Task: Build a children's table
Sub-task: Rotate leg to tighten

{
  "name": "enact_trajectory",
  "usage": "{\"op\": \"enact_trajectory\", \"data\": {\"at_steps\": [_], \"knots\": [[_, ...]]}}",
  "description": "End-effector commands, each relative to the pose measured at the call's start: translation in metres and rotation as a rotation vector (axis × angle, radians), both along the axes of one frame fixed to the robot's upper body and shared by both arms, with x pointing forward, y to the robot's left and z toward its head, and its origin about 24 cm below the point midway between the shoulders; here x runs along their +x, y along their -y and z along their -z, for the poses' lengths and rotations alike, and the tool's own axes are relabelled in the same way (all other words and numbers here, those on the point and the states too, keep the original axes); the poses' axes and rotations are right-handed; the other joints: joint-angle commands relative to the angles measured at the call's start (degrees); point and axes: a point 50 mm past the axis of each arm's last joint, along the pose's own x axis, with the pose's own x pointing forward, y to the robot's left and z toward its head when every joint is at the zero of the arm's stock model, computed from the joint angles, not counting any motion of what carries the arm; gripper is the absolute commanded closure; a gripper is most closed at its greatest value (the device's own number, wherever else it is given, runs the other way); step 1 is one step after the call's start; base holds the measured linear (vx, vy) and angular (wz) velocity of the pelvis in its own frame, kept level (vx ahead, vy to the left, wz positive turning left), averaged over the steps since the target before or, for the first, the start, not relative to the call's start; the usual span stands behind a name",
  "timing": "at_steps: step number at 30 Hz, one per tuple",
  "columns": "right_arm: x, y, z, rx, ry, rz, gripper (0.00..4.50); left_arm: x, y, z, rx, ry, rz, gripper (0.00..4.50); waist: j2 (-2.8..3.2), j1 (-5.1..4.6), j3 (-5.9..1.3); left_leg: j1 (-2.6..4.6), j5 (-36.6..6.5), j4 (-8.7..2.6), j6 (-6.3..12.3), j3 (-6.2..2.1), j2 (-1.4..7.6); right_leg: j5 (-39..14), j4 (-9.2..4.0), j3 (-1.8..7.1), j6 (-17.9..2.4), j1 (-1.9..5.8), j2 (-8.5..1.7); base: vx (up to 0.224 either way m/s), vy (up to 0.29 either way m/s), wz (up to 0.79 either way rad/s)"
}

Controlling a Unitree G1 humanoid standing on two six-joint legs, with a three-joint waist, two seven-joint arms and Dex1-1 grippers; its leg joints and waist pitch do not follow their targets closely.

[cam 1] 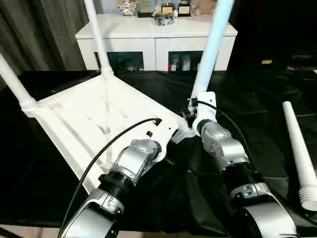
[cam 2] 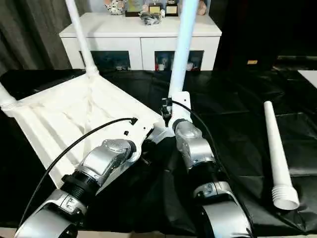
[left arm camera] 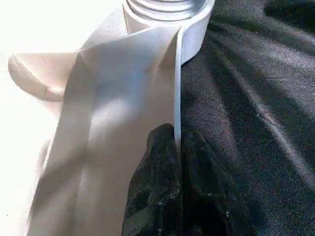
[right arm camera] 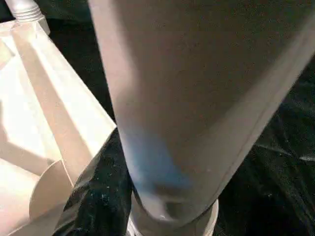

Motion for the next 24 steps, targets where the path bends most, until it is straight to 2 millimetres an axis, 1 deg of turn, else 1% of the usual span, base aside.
{"op": "enact_trajectory", "data": {"at_steps": [1,2,3,4,5,7,9,11,12,14,15,16,17,18,19,20,21,22,23,24], "knots": [[-0.031,0.001,0.065,-0.044,-0.305,-0.008,2.64,0.008,-0.003,-0.008,-0.004,0.063,-0.049,4.5,-0.87,-0.21,-1.3,1.4,-28.24,-5.54,-3.02,-2.86,4.77,-23.7,-5.49,2.2,-6.95,-0.79,-3.96,0.0,0.0,0.0],[-0.031,0.002,0.065,-0.042,-0.307,-0.006,2.64,0.009,-0.006,-0.008,0.0,0.065,-0.054,4.5,-1.0,-0.2,-1.34,1.45,-28.35,-5.53,-3.03,-2.89,4.8,-24.05,-5.52,2.2,-6.91,-0.83,-4.01,0.0,0.0,0.0],[-0.03,0.002,0.066,-0.039,-0.31,-0.003,2.64,0.01,-0.008,-0.009,0.004,0.068,-0.059,4.5,-1.03,-0.25,-1.32,1.34,-28.28,-5.62,-3.02,-2.95,4.84,-24.19,-5.51,2.17,-6.76,-0.75,-3.98,0.0,0.0,0.0],[-0.03,0.002,0.066,-0.039,-0.31,-0.003,2.64,0.01,-0.008,-0.009,0.004,0.068,-0.059,4.5,-0.94,-0.24,-1.33,1.32,-28.33,-5.61,-3.09,-2.97,4.81,-24.33,-5.48,2.17,-6.71,-0.8,-3.98,0.0,0.0,0.0],[-0.029,0.002,0.066,-0.022,-0.315,-0.009,2.64,0.012,-0.011,-0.009,0.002,0.078,-0.047,4.5,-0.88,-0.22,-1.3,1.43,-29.13,-5.68,-3.36,-3.04,4.83,-24.99,-5.56,2.12,-6.4,-0.94,-3.93,0.0,0.0,0.0],[-0.028,0.001,0.066,-0.013,-0.318,-0.023,2.64,0.012,-0.012,-0.009,0.001,0.08,-0.035,4.5,-0.96,-0.49,-1.1,1.42,-31.27,-5.81,-3.8,-3.2,4.8,-26.87,-5.73,2.01,-6.03,-1.09,-3.91,0.0,0.0,0.0],[-0.028,-0.002,0.065,0.003,-0.323,-0.062,2.64,0.011,-0.013,-0.01,-0.006,0.085,-0.009,4.5,-0.87,-0.47,-1.06,1.79,-32.87,-5.77,-4.02,-3.27,4.78,-28.95,-6.02,2.04,-5.36,-1.42,-3.99,0.0,0.0,0.0],[-0.028,-0.003,0.064,0.011,-0.327,-0.087,2.64,0.011,-0.013,-0.011,-0.013,0.087,0.009,4.5,-1.04,-0.56,-1.08,1.61,-32.93,-5.8,-3.89,-3.35,4.74,-29.56,-6.08,2.03,-4.95,-1.35,-3.98,0.0,0.0,0.0],[-0.028,-0.006,0.062,0.026,-0.325,-0.134,2.64,0.008,-0.012,-0.013,-0.026,0.086,0.051,4.5,-1.12,-0.49,-1.12,1.61,-32.45,-5.82,-3.67,-3.3,4.82,-29.12,-6.11,2.11,-5.12,-1.4,-4.05,0.0,0.0,0.0],[-0.029,-0.008,0.059,0.043,-0.316,-0.202,2.64,0.004,-0.013,-0.015,-0.038,0.094,0.12,4.5,-1.16,-0.46,-1.2,1.25,-30.76,-5.84,-3.16,-3.22,4.89,-27.47,-5.89,2.25,-5.76,-1.14,-4.17,0.0,0.0,0.0],[-0.032,-0.008,0.054,0.061,-0.294,-0.33,2.64,-0.004,-0.022,-0.016,-0.043,0.09,0.217,4.5,-1.19,-0.17,-1.36,1.12,-29.01,-5.83,-2.55,-3.3,5.04,-25.61,-5.78,2.23,-6.18,-0.79,-4.27,0.0,0.0,0.0],[-0.032,-0.008,0.054,0.061,-0.294,-0.33,2.64,-0.004,-0.022,-0.016,-0.043,0.09,0.217,4.5,-1.18,0.11,-1.44,0.91,-27.87,-5.83,-2.03,-3.23,5.21,-24.13,-5.68,2.4,-6.19,-0.65,-4.32,0.0,0.0,0.0],[-0.034,-0.007,0.052,0.068,-0.287,-0.395,2.64,-0.008,-0.027,-0.016,-0.043,0.081,0.253,4.5,-1.1,-0.16,-1.39,0.59,-25.31,-5.92,-1.82,-2.89,5.32,-20.42,-5.23,2.53,-7.46,-0.62,-4.18,0.06,-0.032,-0.03],[-0.039,-0.003,0.05,0.061,-0.277,-0.485,2.64,-0.014,-0.034,-0.018,-0.055,0.074,0.312,4.5,-1.33,-0.16,-1.7,0.24,-22.06,-5.84,-1.37,-2.86,5.39,-15.74,-4.57,2.23,-8.52,0.09,-3.89,0.06,-0.032,-0.03],[-0.039,-0.003,0.05,0.061,-0.277,-0.485,2.64,-0.014,-0.034,-0.018,-0.055,0.074,0.312,4.5,-1.23,0.0,-1.71,0.26,-20.03,-5.66,-0.5,-2.52,5.6,-12.56,-4.4,2.32,-9.54,0.07,-3.88,0.063,-0.032,-0.03],[-0.046,0.003,0.05,0.052,-0.284,-0.566,2.64,-0.02,-0.043,-0.02,-0.067,0.072,0.37,4.5,-1.29,-0.1,-1.72,0.44,-20.17,-5.58,-0.38,-2.35,5.46,-12.96,-4.4,2.22,-10.21,-0.15,-3.79,0.06,-0.04,0.01],[-0.053,0.011,0.05,0.052,-0.297,-0.645,2.64,-0.027,-0.052,-0.024,-0.085,0.064,0.439,4.5,-1.35,0.24,-1.73,0.64,-20.22,-5.53,-0.06,-2.44,5.58,-13.9,-4.46,2.08,-10.29,0.24,-3.68,0.06,-0.04,0.01],[-0.058,0.016,0.05,0.054,-0.308,-0.697,2.64,-0.033,-0.058,-0.027,-0.096,0.056,0.487,4.5,-1.14,0.27,-1.87,0.45,-19.69,-5.39,0.27,-2.39,5.65,-13.32,-4.34,2.2,-10.47,0.41,-3.88,0.08,-0.041,-0.01],[-0.059,0.017,0.05,0.054,-0.31,-0.702,2.64,-0.033,-0.059,-0.027,-0.097,0.055,0.492,4.5,-1.03,0.12,-1.91,0.38,-18.7,-5.47,0.43,-2.25,5.84,-11.89,-4.14,2.25,-10.94,0.35,-3.8,0.097,-0.035,-0.04],[-0.062,0.02,0.05,0.055,-0.318,-0.73,2.64,-0.037,-0.063,-0.029,-0.101,0.051,0.521,4.5,-1.16,0.14,-2.3,0.46,-15.47,-5.12,0.51,-2.15,5.74,-7.19,-3.51,1.98,-12.16,0.51,-3.43,0.097,-0.035,-0.04]]}}
